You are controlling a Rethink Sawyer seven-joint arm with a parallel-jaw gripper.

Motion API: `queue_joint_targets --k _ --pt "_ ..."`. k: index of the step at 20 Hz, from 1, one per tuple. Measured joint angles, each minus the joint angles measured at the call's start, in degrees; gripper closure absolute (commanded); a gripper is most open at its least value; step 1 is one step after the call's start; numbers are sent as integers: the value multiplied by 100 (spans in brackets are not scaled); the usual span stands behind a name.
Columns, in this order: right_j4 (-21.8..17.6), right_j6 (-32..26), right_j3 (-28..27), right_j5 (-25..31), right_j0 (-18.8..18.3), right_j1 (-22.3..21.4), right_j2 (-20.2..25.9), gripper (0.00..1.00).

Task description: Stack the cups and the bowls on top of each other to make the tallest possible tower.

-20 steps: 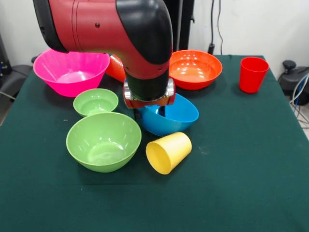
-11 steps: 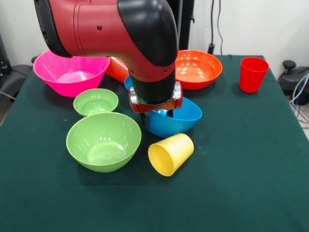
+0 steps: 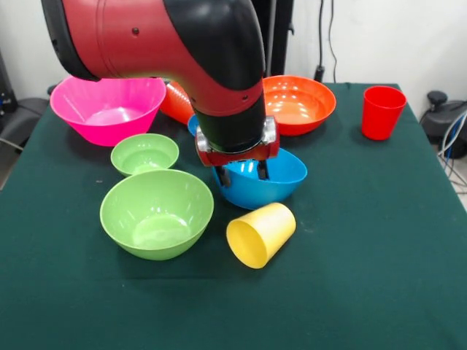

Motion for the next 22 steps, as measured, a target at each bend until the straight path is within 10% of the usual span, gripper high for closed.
queue_joint_targets --k 22 --pt "290 0 0 1014 -349 -6 573 0"
